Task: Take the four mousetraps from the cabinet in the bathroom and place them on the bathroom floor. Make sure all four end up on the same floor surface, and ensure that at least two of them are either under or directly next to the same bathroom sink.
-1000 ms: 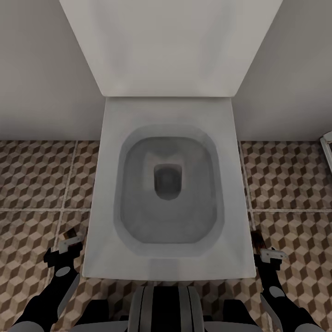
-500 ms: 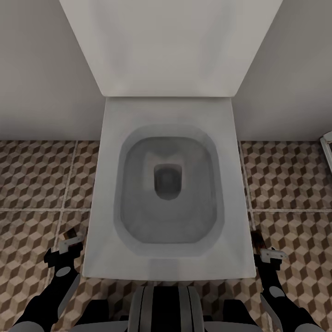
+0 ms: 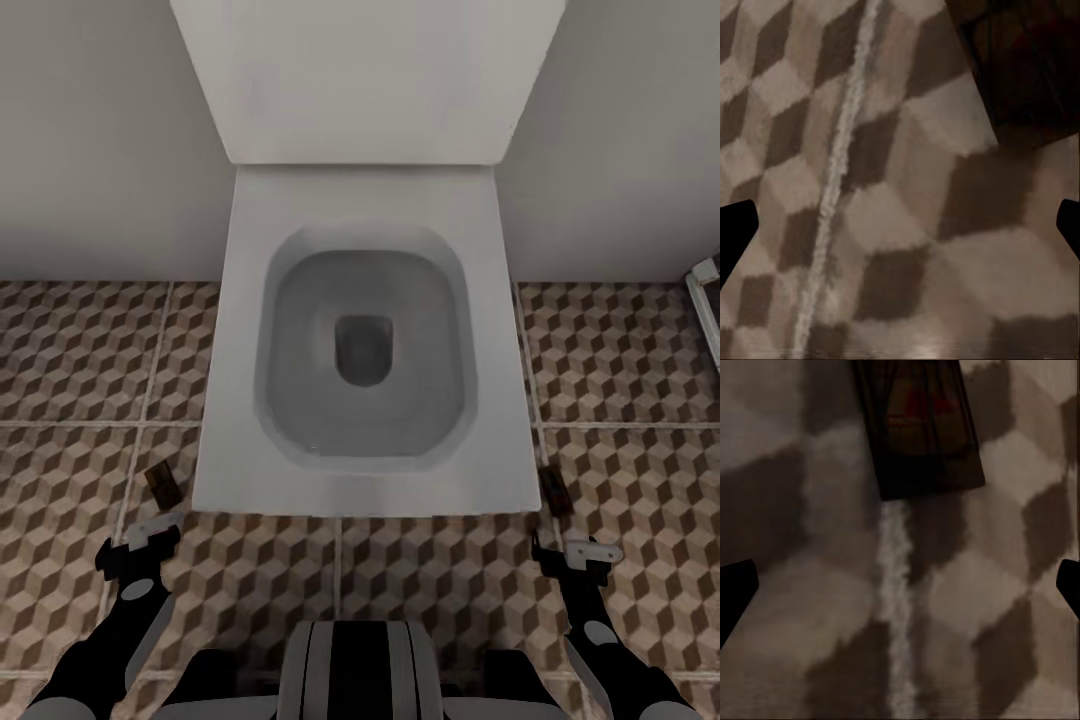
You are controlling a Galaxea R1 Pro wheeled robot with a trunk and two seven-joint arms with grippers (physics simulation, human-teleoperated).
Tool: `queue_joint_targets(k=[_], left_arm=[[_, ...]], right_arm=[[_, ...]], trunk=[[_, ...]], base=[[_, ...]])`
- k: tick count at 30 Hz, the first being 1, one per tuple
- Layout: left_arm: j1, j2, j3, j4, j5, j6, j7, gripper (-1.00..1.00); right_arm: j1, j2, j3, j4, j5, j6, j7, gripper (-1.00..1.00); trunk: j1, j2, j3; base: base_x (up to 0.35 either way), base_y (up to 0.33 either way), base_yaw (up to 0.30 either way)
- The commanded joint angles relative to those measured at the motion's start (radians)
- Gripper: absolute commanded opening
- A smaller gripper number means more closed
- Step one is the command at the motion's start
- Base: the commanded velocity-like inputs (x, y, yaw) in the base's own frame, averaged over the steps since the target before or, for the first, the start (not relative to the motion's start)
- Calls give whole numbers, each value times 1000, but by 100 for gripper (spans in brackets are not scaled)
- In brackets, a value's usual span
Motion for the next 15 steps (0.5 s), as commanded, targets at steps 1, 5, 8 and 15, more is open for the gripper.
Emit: queue_joint_targets(k=[1, 5, 8, 15], left_arm=[[0, 0, -2, 0, 10, -4, 3, 100], [0, 0, -2, -1, 10, -4, 3, 100], [0, 0, -2, -1, 10, -4, 4, 100], [0, 0, -2, 0, 10, -4, 4, 100]], right_arm=[[0, -1, 8, 1, -8, -3, -6, 100], [0, -1, 8, 0, -8, -3, -6, 100], [0, -1, 8, 0, -8, -3, -6, 100], [0, -1, 8, 0, -8, -3, -6, 100]], trunk=[[-1, 0, 0], [-1, 0, 0], [-1, 0, 0], [-1, 0, 0]], base=[[-326, 0, 0], [-332, 0, 0], [-337, 0, 0], [-338, 0, 0]])
